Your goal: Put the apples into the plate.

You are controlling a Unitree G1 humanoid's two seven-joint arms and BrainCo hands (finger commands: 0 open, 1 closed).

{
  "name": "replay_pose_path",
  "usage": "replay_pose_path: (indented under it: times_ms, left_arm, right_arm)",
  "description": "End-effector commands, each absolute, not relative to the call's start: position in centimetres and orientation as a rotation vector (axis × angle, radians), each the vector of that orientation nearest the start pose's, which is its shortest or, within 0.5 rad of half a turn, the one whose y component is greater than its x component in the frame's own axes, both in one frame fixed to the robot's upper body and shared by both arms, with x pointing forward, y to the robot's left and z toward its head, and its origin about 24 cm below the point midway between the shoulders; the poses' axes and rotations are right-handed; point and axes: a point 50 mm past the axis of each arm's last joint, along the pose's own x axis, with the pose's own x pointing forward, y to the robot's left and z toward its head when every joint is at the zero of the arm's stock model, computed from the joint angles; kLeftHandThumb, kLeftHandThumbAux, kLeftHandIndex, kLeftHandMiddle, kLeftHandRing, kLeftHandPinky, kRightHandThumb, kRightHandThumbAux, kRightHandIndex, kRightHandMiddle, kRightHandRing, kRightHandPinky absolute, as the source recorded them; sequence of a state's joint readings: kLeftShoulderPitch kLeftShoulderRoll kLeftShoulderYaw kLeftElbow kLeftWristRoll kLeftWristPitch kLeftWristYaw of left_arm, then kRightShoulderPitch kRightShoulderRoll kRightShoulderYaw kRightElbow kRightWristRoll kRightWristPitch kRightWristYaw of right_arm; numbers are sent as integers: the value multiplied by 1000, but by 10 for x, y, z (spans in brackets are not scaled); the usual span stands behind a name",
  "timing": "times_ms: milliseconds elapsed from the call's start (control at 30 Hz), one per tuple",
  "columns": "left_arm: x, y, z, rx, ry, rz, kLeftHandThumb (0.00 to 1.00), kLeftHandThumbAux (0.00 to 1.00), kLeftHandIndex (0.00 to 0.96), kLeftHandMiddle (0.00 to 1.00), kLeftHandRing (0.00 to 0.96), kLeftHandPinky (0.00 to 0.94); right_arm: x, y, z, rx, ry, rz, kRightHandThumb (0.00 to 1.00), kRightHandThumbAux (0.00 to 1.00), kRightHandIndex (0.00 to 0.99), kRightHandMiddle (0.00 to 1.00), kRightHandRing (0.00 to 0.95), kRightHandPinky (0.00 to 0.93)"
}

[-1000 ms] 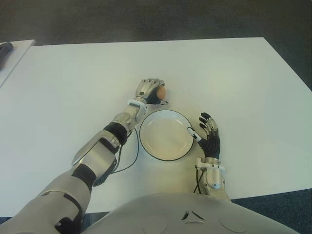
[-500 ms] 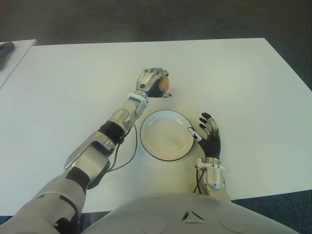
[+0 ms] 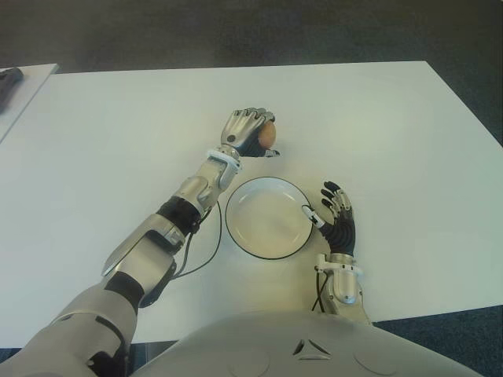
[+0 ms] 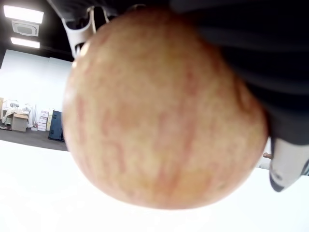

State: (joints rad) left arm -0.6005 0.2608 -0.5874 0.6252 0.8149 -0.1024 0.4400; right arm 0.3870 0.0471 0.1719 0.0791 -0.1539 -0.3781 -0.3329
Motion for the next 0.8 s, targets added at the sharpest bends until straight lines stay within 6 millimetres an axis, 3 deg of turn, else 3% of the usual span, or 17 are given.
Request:
replay_pose_path:
  times_ms: [33,433,667,800]
  left_arm:
    - [332,83,63,1269,-487,-223,1000,657,417,523,492,420]
    - [326,84,86,1263,-552,-219,1000,656,414,521,499,431]
    - [290,81,101,1214,-571,-272,1000,655,404,506,512,459]
    - [281,80,102,1189,-561,-305,1000,656,396,494,507,459]
  right_arm:
    - [142,-121,-47,-27,278,-241,438,701,158,190,174,180]
    - [142,-119,-49,-19,272,-236,457,684,167,208,180,189]
    - [142,-117,-47,-21,270,-249,435,685,161,184,161,166]
    - [142,-116,-46,-18,267,-257,430,672,158,171,157,172]
